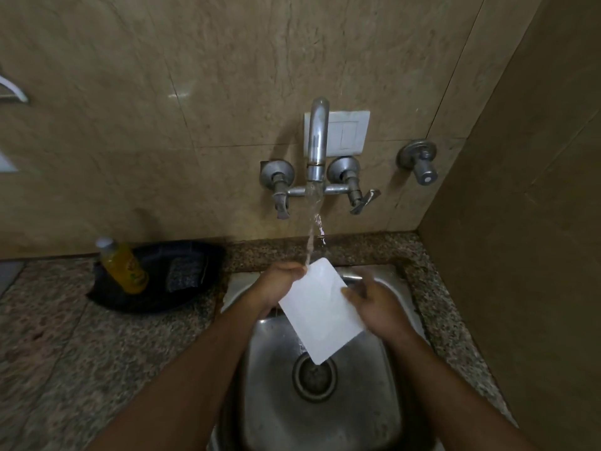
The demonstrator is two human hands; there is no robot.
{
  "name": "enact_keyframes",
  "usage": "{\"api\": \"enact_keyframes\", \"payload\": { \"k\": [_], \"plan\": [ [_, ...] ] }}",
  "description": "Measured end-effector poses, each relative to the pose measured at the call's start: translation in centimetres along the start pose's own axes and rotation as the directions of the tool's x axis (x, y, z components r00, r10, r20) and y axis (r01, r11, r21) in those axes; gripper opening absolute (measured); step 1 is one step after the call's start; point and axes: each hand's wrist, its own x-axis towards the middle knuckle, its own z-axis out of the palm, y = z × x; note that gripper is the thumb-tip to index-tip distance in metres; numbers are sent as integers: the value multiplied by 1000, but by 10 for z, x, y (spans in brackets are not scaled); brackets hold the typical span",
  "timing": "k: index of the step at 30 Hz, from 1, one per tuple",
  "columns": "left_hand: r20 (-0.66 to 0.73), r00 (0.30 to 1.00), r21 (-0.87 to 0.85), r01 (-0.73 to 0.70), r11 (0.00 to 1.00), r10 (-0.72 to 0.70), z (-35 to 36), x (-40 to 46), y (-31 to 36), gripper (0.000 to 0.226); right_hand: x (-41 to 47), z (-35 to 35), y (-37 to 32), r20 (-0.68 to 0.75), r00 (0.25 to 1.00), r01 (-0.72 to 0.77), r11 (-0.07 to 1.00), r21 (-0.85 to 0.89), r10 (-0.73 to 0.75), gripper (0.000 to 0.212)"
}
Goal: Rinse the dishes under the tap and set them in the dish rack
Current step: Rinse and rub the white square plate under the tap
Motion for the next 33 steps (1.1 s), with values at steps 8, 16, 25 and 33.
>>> {"api": "enact_keyframes", "payload": {
  "k": [8, 16, 25, 33],
  "plan": [
    [-147, 950, -456, 181, 871, -274, 26, -17, -22, 50, -8, 41, -9, -99, 975, -174, 965, 196, 197, 26],
    [-238, 970, -158, 18, 987, -56, 34, -25, -17, 43, -12, 58, -31, 112, 942, 327, 800, -503, -315, 69],
    [-267, 964, -143, -20, 990, -19, 31, -26, -15, 33, -16, 58, -20, 310, 828, 561, 672, -484, -468, 67],
    [-242, 970, -90, -36, 995, 13, 20, -11, -8, 32, -17, 55, -31, 318, 821, 571, 705, -421, -474, 70]
  ]
}}
